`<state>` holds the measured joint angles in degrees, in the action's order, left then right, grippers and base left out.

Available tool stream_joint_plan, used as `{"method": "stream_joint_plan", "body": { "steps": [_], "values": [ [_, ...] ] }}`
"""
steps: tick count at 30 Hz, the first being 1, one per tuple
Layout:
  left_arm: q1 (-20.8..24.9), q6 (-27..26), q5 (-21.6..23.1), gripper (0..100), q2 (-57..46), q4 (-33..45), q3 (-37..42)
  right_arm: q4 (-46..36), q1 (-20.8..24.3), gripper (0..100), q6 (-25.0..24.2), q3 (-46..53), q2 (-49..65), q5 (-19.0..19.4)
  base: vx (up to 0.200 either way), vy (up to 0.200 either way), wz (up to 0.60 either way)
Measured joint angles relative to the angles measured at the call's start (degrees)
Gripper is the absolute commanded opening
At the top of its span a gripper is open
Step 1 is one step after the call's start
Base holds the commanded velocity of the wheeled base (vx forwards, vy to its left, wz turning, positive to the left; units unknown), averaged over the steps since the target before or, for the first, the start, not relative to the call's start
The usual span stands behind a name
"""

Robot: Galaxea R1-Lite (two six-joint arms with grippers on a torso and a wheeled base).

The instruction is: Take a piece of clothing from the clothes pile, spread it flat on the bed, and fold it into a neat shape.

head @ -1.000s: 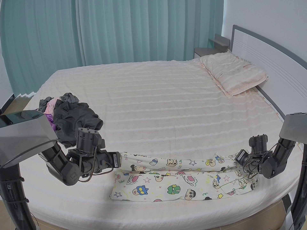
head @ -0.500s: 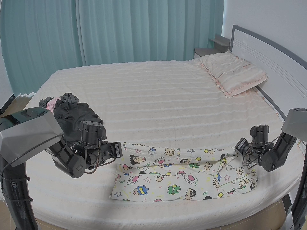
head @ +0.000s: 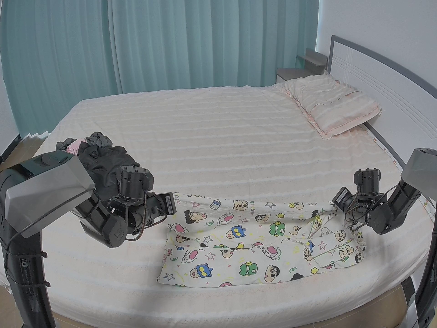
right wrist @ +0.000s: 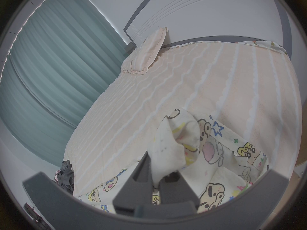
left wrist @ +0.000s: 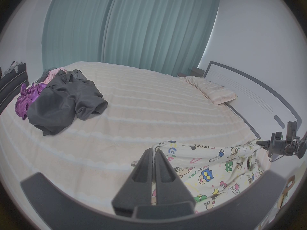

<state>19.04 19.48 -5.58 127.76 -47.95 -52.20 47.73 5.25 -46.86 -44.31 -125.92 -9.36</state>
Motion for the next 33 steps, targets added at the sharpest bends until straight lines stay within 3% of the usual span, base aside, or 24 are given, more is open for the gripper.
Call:
{"method": "stream_joint_plan", "body": {
  "steps": [9,15,23,33],
  "values": [
    [0.22,0.85,-2.76,0,0.38,-2.19,-0.44,0.01,-0.3,0,0.04,0.4,-0.57,-0.02,0.0,0.0,0.0],
    [0.5,-0.11,-2.62,0,0.24,-5.58,4.99,0.23,-0.29,0,0.23,1.84,-0.79,0.0,0.0,0.0,0.0],
    [0.88,-5.36,-2.24,0,0.33,-10.7,14.58,0.66,-0.27,0,1.78,6.06,-0.82,0.01,0.0,0.0,0.0],
    [2.12,-6.88,-2.02,0,3.69,-10.84,17.44,0.99,-0.44,0,5.27,11.57,-0.82,-0.02,0.0,0.0,0.0]
  ]
}}
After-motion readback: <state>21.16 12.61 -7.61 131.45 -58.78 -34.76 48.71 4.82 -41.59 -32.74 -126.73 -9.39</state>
